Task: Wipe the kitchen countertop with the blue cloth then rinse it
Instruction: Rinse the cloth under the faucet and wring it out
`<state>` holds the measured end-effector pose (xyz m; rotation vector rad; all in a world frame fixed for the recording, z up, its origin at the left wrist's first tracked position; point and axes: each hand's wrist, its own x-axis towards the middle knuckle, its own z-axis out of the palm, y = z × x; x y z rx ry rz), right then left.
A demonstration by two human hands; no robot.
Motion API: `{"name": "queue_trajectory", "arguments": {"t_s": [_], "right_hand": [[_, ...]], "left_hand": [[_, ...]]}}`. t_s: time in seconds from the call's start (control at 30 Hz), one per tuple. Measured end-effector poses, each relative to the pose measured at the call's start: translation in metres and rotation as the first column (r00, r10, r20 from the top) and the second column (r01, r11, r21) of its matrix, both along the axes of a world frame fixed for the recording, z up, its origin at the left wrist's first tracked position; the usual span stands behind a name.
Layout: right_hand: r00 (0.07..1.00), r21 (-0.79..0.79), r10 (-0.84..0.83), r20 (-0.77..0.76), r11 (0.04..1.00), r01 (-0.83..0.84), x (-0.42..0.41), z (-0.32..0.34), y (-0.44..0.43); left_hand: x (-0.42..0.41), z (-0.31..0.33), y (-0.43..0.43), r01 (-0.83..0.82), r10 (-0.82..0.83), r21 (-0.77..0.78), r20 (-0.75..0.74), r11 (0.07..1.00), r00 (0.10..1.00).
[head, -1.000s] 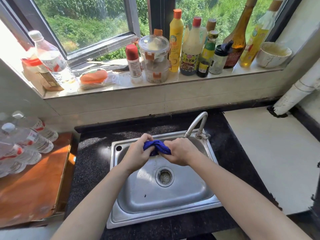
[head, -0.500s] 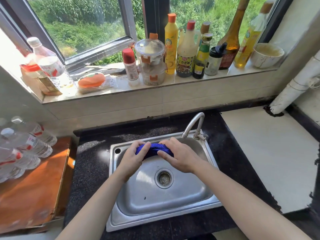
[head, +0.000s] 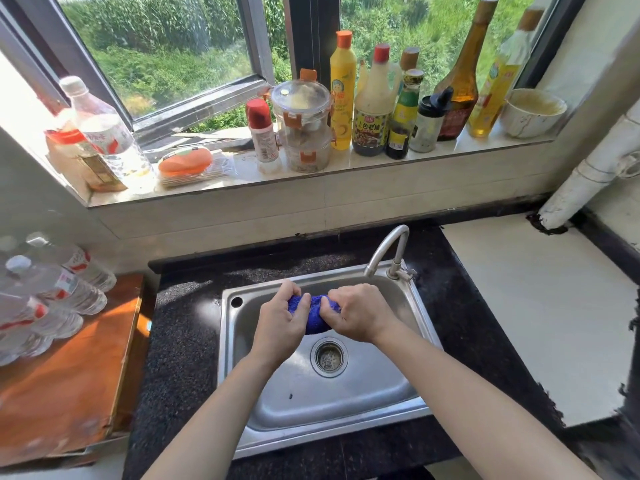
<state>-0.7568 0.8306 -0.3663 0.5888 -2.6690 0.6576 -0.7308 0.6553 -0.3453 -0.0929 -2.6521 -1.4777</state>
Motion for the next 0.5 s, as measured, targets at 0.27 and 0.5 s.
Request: {"name": "queue_trajectory", "arguments": {"t_s": [0.27, 0.5], "right_hand": [[0.994, 0.017, 0.044, 0.103, 0.999, -0.046, 0.003, -0.001, 0.006], [0.877, -0.174, 0.082, 0.473, 0.985, 0.002, 0.017, 0.013, 0.008]], "left_hand": [[0.0, -0.002, -0.005, -0.014, 0.014, -0.006, 0.01, 1.0, 1.0], [0.0, -0.002, -0.018, -0.017, -0.019, 0.229, 0.154, 0.973, 0.988]]}}
